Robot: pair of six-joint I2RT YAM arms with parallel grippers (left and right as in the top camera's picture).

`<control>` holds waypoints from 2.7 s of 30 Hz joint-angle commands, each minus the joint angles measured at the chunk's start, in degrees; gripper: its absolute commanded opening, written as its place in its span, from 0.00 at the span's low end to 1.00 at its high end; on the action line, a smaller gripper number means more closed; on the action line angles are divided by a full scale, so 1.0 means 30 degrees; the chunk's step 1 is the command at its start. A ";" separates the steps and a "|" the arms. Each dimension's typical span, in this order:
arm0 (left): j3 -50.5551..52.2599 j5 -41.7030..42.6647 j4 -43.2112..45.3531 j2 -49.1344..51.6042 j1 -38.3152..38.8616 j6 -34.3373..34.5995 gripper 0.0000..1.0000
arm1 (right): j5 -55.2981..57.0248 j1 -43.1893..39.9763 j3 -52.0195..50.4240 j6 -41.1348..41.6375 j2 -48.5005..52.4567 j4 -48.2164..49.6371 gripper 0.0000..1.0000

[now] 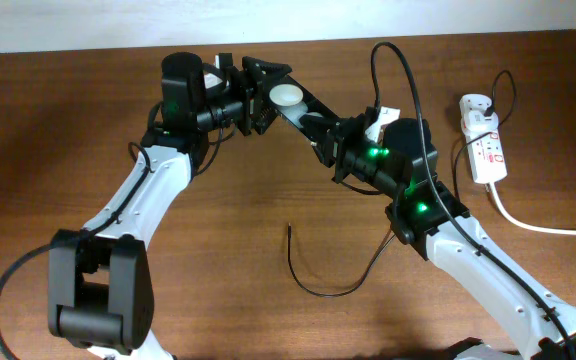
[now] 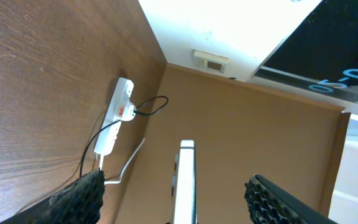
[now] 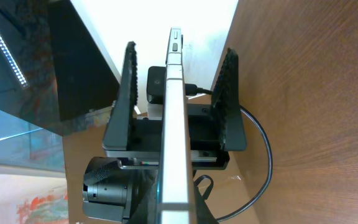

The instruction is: Plug charger to phone and switch on socket

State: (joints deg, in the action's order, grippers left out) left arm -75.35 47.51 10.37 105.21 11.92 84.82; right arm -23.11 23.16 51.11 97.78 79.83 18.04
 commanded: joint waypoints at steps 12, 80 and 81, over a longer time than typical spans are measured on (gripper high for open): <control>-0.0255 -0.0780 0.0036 -0.0437 0.0590 -0.0321 0.43 | 0.0306 0.0546 0.0321 0.0095 -0.0197 0.0204 0.04; -0.0255 0.7730 0.1800 -0.0437 -0.6659 -0.9595 0.00 | 0.8087 0.8000 0.2390 -1.8557 0.5391 -1.5679 0.86; -0.0255 0.7730 0.1800 -0.0437 -0.6659 -0.9602 0.00 | 0.8094 0.8029 0.2812 -1.8542 0.5727 -1.5970 0.85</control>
State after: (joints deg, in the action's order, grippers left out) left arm -75.37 70.43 15.66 105.21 -7.66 56.53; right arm -0.82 46.72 56.82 42.06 94.91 -28.73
